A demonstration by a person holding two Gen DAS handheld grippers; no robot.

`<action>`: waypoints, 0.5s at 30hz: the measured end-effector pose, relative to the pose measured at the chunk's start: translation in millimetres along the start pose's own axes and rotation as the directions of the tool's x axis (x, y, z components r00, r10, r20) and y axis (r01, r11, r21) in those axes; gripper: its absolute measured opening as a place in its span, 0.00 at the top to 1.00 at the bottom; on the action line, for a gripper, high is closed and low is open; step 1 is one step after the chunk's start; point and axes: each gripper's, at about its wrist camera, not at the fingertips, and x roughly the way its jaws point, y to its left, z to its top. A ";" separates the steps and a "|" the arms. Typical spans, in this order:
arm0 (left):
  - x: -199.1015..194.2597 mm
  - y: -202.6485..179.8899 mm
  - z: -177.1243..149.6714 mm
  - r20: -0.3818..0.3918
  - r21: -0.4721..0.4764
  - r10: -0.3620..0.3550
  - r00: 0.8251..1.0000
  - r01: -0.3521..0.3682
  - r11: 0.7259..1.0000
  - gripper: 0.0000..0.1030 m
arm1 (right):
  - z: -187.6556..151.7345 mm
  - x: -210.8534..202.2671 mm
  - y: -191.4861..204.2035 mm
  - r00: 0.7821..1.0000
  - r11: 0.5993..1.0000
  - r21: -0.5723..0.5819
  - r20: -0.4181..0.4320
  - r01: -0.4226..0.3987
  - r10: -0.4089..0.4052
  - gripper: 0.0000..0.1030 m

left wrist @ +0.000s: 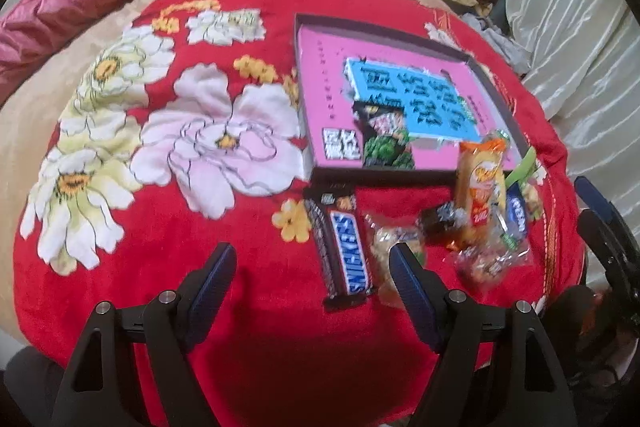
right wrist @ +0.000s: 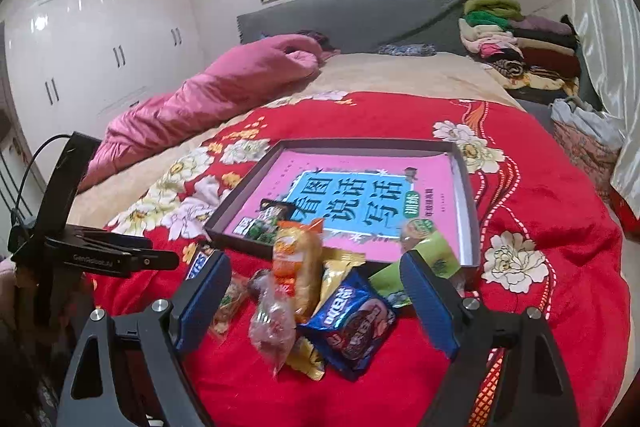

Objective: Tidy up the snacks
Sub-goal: 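Grasp the Snickers bar with the left gripper while the right grasps a clear snack bag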

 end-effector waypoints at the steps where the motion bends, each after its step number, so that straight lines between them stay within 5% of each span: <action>1: 1.3 0.6 -1.8 -0.006 -0.001 0.003 1.000 -0.003 1.000 0.22 | -0.9 -0.2 2.9 1.000 1.000 -0.008 -0.002 -0.002 0.002 0.16; 15: 24.8 -6.1 -9.8 -0.062 0.024 0.043 0.997 -0.041 0.999 0.23 | -19.7 23.8 37.2 0.990 0.987 -0.154 -0.134 -0.055 0.034 0.16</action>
